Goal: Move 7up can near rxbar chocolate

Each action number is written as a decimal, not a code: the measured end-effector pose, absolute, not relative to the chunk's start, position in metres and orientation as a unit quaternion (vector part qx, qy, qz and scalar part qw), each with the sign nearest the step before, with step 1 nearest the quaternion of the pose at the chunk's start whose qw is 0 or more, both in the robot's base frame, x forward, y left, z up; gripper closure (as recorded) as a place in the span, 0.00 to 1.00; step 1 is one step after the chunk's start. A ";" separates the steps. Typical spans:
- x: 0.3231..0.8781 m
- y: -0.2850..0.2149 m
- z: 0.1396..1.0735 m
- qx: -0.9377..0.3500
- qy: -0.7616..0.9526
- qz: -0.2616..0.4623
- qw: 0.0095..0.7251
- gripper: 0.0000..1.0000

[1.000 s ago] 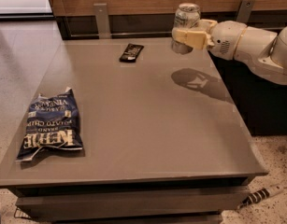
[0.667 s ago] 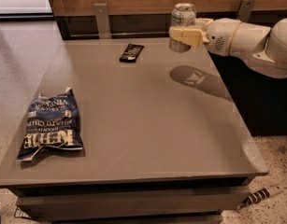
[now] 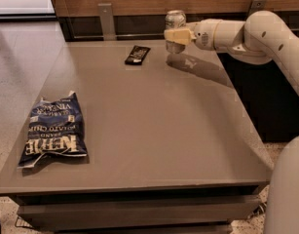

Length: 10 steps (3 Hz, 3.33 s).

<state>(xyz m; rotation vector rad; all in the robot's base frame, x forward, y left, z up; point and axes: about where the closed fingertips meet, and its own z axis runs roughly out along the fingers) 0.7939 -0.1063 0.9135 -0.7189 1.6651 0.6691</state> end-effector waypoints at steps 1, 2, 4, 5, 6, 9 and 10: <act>0.819 -0.103 0.890 -0.288 0.715 0.298 0.563 1.00; 0.821 -0.104 0.880 -0.271 0.716 0.301 0.569 1.00; 0.800 -0.082 0.857 -0.297 0.693 0.309 0.580 1.00; 0.799 -0.081 0.858 -0.299 0.691 0.309 0.581 0.84; 0.799 -0.080 0.859 -0.299 0.691 0.309 0.581 0.60; 0.799 -0.077 0.859 -0.301 0.690 0.311 0.580 0.00; 0.799 -0.077 0.859 -0.301 0.690 0.311 0.580 0.00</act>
Offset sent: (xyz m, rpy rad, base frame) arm 0.0191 0.0013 -0.0586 0.0889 0.0654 -0.0690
